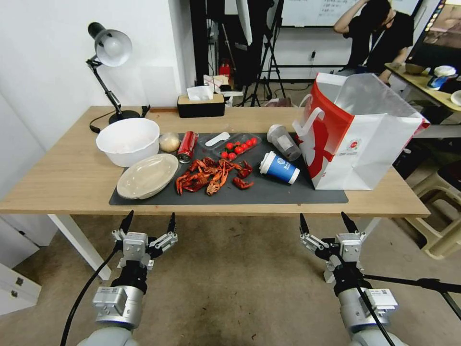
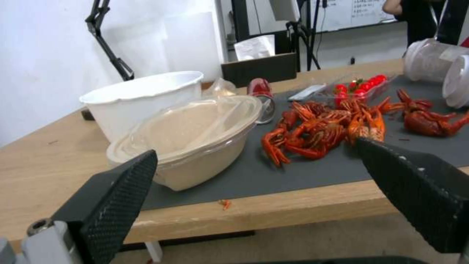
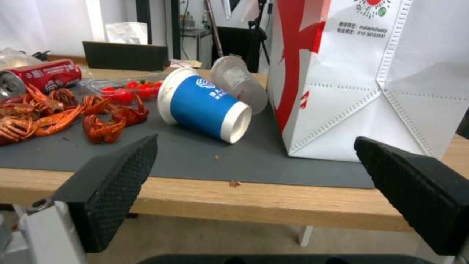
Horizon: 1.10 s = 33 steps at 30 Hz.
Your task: Pick up the trash from the table and place it into the takeout bag.
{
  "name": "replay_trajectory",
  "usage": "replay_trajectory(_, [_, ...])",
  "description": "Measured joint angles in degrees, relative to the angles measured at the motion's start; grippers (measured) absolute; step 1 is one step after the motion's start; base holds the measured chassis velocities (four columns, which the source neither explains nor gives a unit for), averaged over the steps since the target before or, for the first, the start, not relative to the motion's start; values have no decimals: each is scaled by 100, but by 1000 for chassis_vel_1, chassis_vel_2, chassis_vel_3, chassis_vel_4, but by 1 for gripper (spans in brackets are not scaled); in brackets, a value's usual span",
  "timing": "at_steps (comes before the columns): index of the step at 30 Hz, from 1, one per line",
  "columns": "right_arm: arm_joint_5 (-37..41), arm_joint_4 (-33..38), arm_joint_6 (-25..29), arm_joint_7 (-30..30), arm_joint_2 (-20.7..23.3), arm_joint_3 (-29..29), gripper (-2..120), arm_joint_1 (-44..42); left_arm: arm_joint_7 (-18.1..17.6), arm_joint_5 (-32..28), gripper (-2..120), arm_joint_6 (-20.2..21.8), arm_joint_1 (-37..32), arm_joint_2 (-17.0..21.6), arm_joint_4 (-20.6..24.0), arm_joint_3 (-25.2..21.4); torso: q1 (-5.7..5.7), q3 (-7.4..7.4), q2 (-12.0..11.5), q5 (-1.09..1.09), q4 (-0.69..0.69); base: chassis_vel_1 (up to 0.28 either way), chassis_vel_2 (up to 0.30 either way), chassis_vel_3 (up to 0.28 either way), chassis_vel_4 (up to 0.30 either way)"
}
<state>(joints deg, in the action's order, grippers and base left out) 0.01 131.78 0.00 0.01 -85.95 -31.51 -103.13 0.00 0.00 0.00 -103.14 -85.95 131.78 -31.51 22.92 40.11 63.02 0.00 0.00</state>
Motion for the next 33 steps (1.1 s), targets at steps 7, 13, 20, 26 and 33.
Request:
replay_trajectory(7, [0,0,0,0,0,0,100,0,0,0,100,0,0,0,0,0,0,0,0,0,0,0,0,0,0])
replay_trajectory(13, [0,0,0,0,0,0,100,0,0,0,100,0,0,0,0,0,0,0,0,0,0,0,0,0,0])
replay_trajectory(20, [-3,82,-151,-204,-100,-1,100,-62,-173,-207,100,72,-5,75,73,24,0,0,0,-1,2,0,0,0,0])
replay_trajectory(26, [-46,497,-888,-1242,-606,31,100,-380,-1160,-1364,100,506,-45,510,610,164,0,0,0,-2,-1,0,0,0,0])
replay_trajectory(33, [-86,513,-897,-1353,-618,-10,100,-403,-1266,-1629,100,612,-85,602,682,257,0,0,0,-1,0,0,0,0,0])
